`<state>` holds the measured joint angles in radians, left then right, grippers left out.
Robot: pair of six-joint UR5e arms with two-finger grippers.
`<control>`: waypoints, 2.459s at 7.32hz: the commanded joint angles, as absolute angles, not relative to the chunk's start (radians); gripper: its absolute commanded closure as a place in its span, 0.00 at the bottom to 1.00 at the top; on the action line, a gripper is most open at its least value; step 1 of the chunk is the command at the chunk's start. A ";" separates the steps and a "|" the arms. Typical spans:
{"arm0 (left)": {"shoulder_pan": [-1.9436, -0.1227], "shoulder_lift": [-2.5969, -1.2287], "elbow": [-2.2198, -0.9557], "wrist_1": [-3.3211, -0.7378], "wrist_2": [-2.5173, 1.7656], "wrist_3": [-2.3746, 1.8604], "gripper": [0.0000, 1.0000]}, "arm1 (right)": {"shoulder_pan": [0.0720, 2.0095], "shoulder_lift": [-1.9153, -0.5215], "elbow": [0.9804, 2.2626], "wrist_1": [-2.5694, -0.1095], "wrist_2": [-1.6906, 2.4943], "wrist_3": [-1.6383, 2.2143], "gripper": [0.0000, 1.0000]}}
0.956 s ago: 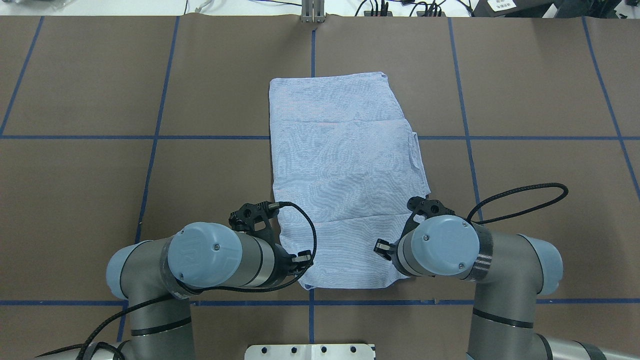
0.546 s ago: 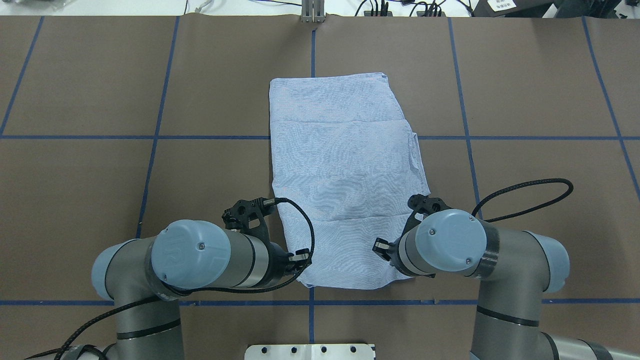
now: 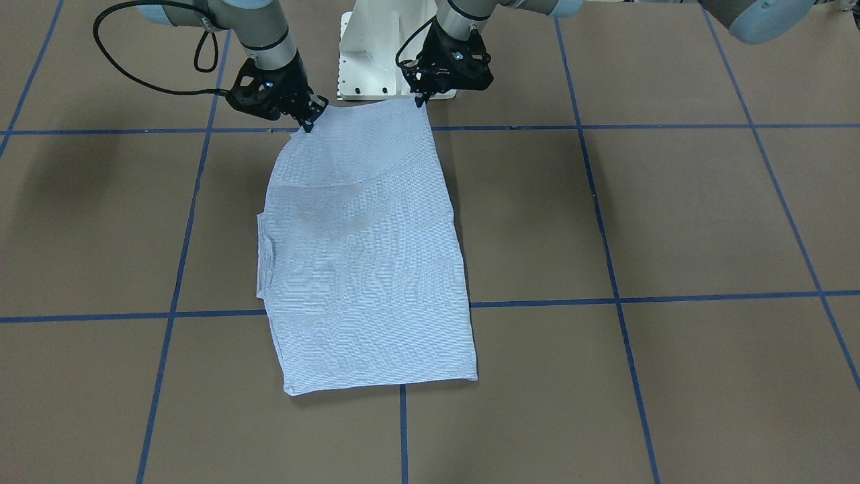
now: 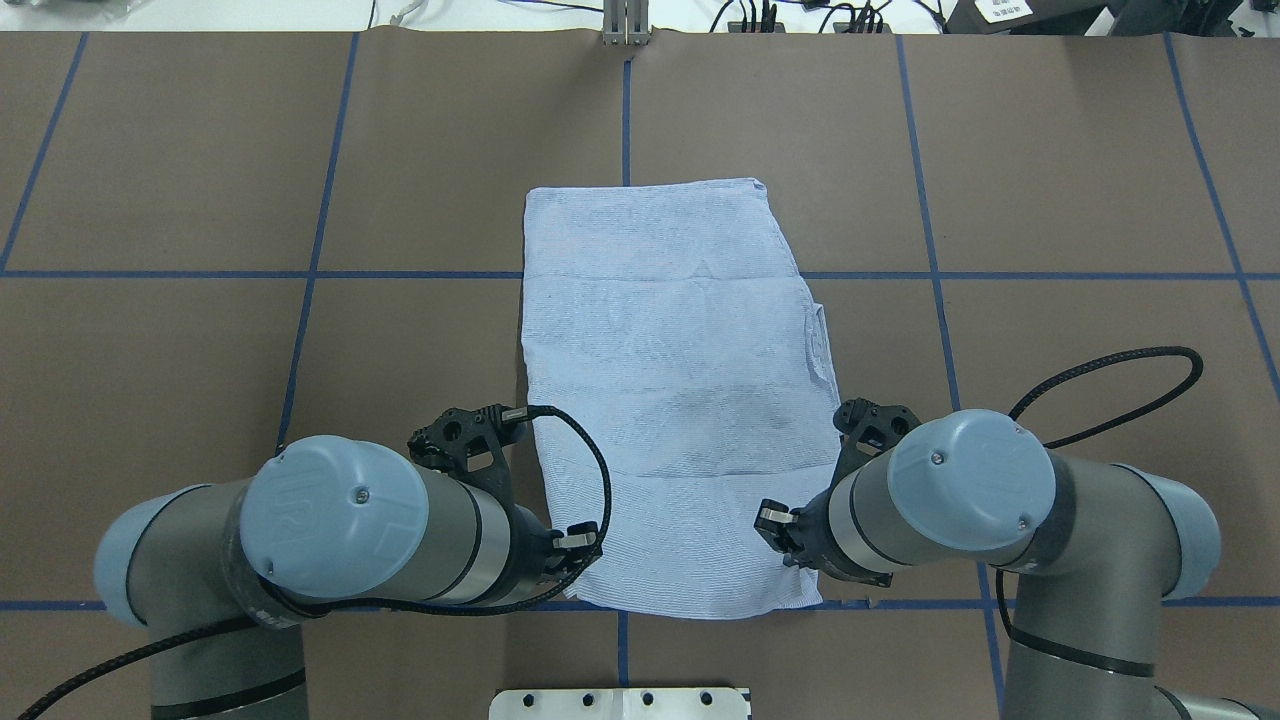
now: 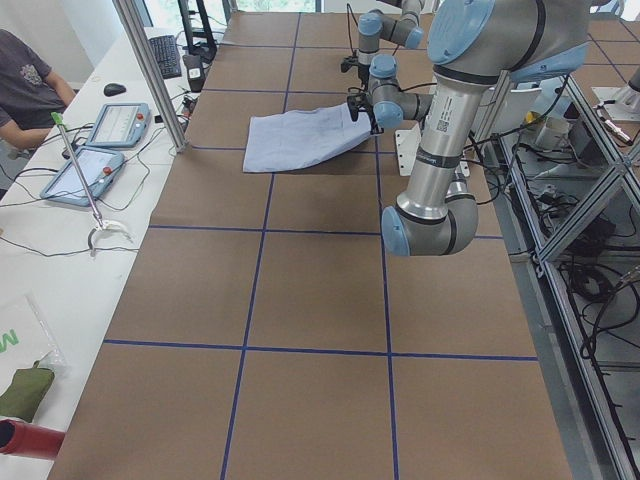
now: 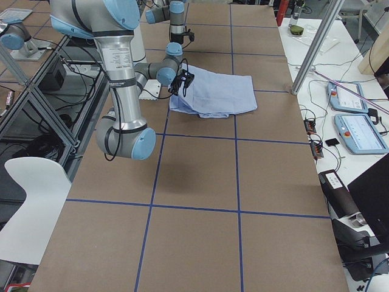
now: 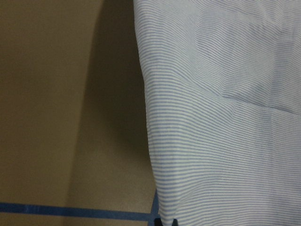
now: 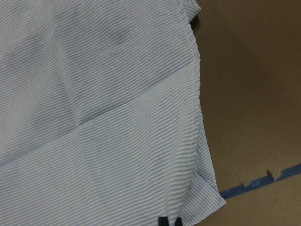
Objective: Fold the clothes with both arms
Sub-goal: 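Lift the near edge with both grippers and fold it over the far half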
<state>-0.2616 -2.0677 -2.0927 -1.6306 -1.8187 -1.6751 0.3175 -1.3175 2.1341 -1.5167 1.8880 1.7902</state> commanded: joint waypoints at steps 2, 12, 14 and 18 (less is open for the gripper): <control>-0.221 -2.075 -2.268 -1.397 -1.906 -1.675 1.00 | 0.304 -1.342 2.218 -1.516 2.084 1.793 1.00; -0.388 -2.095 -2.257 -1.298 -1.947 -1.513 1.00 | 0.543 -1.178 2.099 -1.517 2.178 1.810 1.00; -0.477 -2.100 -2.174 -1.380 -1.948 -1.460 1.00 | 0.583 -1.172 2.012 -1.514 2.166 1.769 1.00; -0.555 -2.106 -1.990 -1.575 -1.948 -1.421 1.00 | 0.626 -1.039 1.859 -1.516 2.155 1.706 1.00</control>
<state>-0.5323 -2.1031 -2.0424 -1.5306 -1.9481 -1.4443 0.6095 -1.0738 1.8909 -1.5149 2.1548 1.7093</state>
